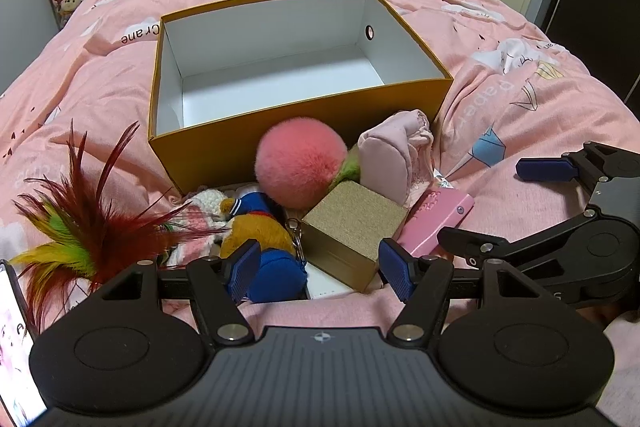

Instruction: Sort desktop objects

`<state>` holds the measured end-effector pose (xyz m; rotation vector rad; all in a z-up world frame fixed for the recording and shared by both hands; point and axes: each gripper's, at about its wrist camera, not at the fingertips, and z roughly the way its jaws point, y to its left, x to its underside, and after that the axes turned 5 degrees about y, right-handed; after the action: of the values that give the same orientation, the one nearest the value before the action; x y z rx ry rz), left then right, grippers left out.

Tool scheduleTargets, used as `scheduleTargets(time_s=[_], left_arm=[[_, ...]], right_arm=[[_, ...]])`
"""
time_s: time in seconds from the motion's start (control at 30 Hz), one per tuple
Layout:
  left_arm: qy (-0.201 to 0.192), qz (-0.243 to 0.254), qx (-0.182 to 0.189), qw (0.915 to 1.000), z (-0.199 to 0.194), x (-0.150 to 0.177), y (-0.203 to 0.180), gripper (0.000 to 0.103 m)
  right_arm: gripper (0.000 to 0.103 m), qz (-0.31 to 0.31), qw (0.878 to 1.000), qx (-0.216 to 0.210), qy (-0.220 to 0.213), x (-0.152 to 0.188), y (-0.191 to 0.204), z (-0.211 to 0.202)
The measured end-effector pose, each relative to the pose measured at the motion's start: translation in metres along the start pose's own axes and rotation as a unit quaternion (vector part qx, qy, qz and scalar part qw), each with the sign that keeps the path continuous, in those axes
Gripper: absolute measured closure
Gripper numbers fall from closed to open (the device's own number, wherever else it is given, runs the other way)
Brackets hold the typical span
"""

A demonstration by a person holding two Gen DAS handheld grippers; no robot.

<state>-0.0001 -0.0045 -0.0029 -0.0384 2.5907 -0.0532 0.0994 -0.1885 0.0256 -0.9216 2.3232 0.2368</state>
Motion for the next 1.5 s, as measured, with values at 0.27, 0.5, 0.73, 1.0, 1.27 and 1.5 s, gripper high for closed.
scheduleTargets(time_s=[0.27,0.5,0.73,1.0,1.27,1.5], left_arm=[[0.000,-0.001,-0.001,1.0000,0.0001,0.0002,-0.0001,0.026],[0.000,-0.001,-0.001,1.0000,0.0001,0.0000,-0.0004,0.026],[0.001,-0.003,-0.002,1.0000,0.0007,0.0019,-0.0015,0.026],[0.003,-0.003,-0.002,1.0000,0.0011,0.0020,-0.0017,0.026],[0.006,-0.005,-0.002,1.0000,0.0014,0.0025,-0.0036,0.026],[0.003,0.001,0.000,1.0000,-0.0001,0.0019,-0.0060,0.026]], right_arm=[[0.001,0.000,1.000,0.000,0.000,0.0009,0.0001,-0.0003],[0.001,0.000,1.000,-0.001,0.001,0.0016,0.0006,-0.0001],[0.001,0.000,1.000,-0.003,0.002,0.0016,0.0012,0.0009],[0.001,0.000,1.000,-0.004,0.004,0.0027,0.0026,0.0011],[0.001,0.001,1.000,-0.006,0.006,0.0028,0.0016,0.0015],[0.001,0.002,1.000,-0.008,0.008,0.0019,-0.0008,0.0016]])
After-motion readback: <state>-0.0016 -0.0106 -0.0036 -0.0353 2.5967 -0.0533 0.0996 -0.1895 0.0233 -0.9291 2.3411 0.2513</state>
